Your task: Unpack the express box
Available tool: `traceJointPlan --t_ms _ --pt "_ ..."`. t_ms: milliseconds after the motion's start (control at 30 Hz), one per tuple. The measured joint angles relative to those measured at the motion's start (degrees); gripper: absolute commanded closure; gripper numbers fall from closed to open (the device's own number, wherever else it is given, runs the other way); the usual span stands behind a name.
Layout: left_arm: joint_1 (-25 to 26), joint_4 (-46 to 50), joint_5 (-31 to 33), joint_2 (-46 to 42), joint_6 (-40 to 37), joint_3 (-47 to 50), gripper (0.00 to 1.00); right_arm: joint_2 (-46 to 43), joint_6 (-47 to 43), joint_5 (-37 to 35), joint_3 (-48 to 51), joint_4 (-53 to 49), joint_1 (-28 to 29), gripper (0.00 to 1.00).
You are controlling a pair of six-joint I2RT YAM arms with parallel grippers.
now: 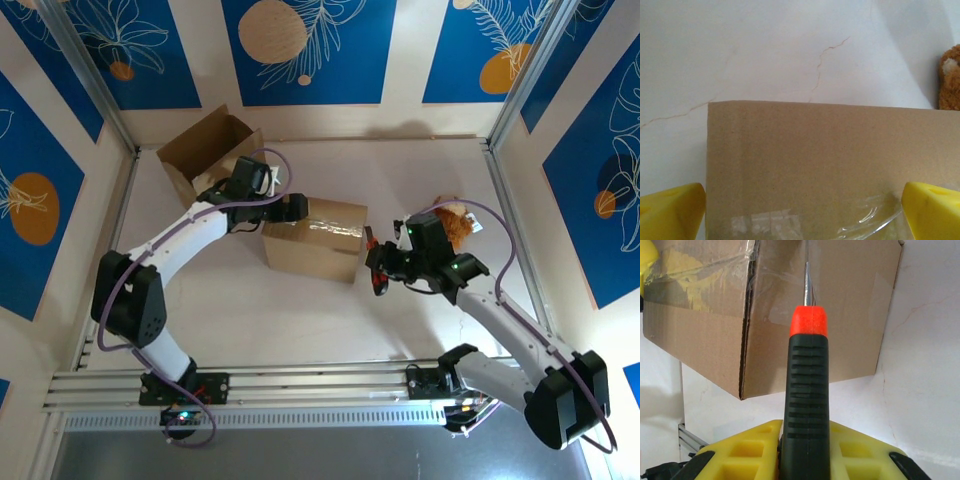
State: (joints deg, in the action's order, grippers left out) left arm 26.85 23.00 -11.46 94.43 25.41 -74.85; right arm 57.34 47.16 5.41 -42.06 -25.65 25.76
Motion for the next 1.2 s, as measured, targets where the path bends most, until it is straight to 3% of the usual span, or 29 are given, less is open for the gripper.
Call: traceJointPlan --t_ms 367,567,800,1200 --pt "-0.90 -1.44 -1.75 2.91 -1.99 -2.78 0.00 -6.08 3.63 -4.28 1.49 -6.16 -0.13 1.00" --pt "-2.12 -0.90 0.83 1.25 -2.62 -2.89 0.00 -10.05 3.89 -4.72 3.74 -8.37 -6.03 1.00" --pt "-2.12 -4.35 0.52 -2.71 -1.14 1.09 0.00 -11.17 -1.14 3.17 5.29 -6.23 -9.57 1.00" --pt "-2.10 -9.11 0.59 -1.97 0.72 6.36 0.00 -13.44 -6.60 15.28 7.21 0.02 -13.27 1.00"
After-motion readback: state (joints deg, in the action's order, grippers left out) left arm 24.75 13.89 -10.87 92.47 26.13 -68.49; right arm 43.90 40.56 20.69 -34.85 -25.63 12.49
